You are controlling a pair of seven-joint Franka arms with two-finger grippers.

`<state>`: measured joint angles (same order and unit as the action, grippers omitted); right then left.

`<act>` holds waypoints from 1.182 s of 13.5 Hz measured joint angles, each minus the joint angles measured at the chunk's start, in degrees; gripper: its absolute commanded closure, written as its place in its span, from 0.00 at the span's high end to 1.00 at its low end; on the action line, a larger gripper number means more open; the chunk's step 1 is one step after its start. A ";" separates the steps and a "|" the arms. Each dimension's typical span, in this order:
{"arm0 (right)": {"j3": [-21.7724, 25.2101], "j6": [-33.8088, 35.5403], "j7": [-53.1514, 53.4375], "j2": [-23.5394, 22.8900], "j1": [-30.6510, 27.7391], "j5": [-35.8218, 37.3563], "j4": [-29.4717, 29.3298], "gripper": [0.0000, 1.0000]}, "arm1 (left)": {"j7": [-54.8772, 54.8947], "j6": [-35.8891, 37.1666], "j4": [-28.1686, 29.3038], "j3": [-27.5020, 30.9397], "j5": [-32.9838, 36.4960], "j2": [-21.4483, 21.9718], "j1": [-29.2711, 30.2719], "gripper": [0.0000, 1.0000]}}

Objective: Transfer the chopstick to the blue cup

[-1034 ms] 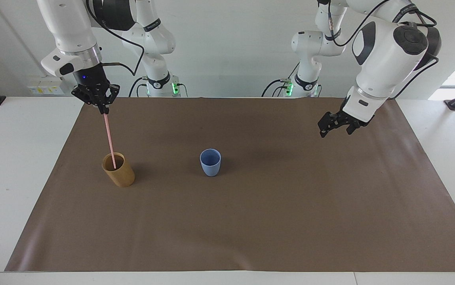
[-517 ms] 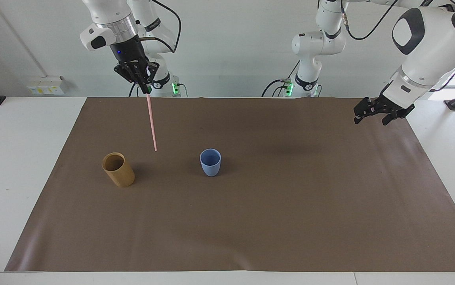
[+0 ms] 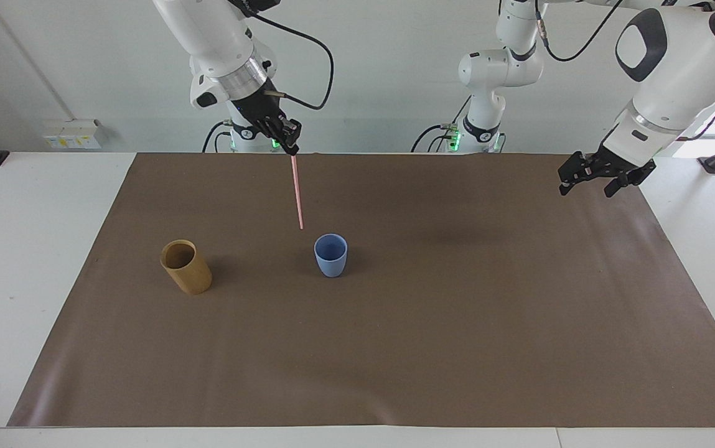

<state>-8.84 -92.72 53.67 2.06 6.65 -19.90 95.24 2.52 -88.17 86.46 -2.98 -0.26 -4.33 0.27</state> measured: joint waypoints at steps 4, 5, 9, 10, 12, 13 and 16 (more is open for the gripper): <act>-0.03 -3.28 6.16 -3.52 2.87 -2.88 -0.05 0.00 | -0.01 3.78 -0.64 -0.10 3.31 5.55 0.01 1.00; -0.01 -4.22 6.58 -4.39 2.90 -3.61 -0.13 0.00 | -0.01 4.54 -0.61 0.10 2.97 5.83 0.06 1.00; 0.15 -8.05 6.60 -7.98 2.87 -4.25 -0.60 0.00 | -0.03 4.73 -0.05 0.52 -0.27 5.46 0.94 1.00; 0.17 -8.82 6.61 -8.81 2.86 -4.25 -0.61 0.00 | -0.03 4.72 0.02 0.58 -0.46 5.45 0.96 1.00; 0.19 -9.63 6.61 -10.37 2.85 -4.25 -0.60 0.00 | -0.03 4.71 0.05 0.58 -0.53 5.45 0.96 1.00; 0.18 -10.07 6.61 -11.10 2.86 -4.25 -0.56 0.01 | -0.03 4.69 0.07 0.58 -0.53 5.45 0.96 1.00; 0.15 -11.24 6.61 -12.41 2.91 -4.25 0.05 0.21 | -0.03 4.68 0.08 0.56 -0.57 5.45 0.96 1.00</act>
<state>-8.69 -103.97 60.28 -10.36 9.56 -24.15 95.29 2.48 -83.49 86.54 -2.41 -0.83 1.12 1.23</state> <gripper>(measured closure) 0.916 0.000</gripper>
